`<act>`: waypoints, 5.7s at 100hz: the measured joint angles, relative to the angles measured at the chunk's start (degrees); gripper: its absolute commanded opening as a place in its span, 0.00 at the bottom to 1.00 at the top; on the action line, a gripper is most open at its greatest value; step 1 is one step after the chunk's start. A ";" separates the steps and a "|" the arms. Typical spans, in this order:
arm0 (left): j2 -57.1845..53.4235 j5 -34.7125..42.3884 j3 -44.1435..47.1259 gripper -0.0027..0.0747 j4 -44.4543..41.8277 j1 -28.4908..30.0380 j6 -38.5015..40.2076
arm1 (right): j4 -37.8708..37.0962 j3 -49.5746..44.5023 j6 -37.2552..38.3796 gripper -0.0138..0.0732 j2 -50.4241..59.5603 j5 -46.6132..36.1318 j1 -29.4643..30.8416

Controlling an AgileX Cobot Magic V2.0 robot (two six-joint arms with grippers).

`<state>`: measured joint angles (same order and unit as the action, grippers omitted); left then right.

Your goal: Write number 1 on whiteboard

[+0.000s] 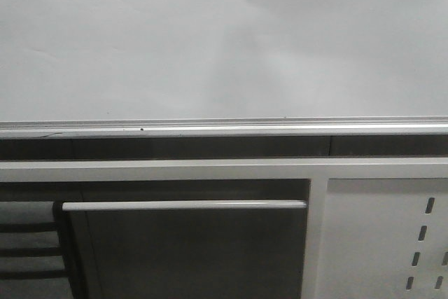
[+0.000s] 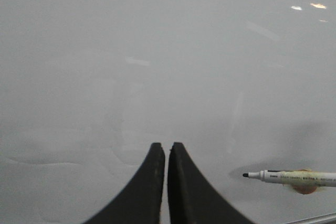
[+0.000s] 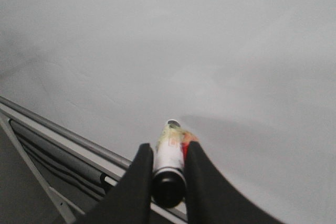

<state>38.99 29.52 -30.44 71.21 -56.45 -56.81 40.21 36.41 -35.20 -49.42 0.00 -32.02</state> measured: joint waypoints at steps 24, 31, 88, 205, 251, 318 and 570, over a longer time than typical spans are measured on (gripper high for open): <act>0.00 0.00 0.00 0.01 0.09 0.00 0.00 | -0.74 0.00 0.00 0.10 -3.25 -2.91 0.00; 0.00 0.00 0.00 0.01 0.09 0.00 0.00 | -0.84 0.00 0.00 0.10 -4.98 -2.91 -0.09; 0.25 -8.40 0.00 0.01 -2.60 0.00 0.00 | -2.03 1.88 0.00 0.10 0.21 16.19 -0.36; 16.71 -33.17 -6.71 0.61 -10.68 0.00 0.00 | -4.64 26.55 0.67 0.10 -11.92 52.66 2.23; 17.70 -36.29 -6.71 0.60 -16.98 0.00 0.00 | -2.80 31.59 0.67 0.10 -14.12 56.77 2.23; 20.12 -36.72 -6.80 0.33 -18.69 -0.10 -0.29 | -2.44 35.58 0.81 0.10 -18.21 63.60 2.23; 32.04 17.22 -6.90 0.01 -15.49 -1.04 16.70 | -2.32 26.81 3.15 0.58 -5.43 52.84 19.43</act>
<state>71.03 46.74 -37.34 55.72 -57.49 -40.11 37.88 63.22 -32.05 -54.84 52.84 -12.59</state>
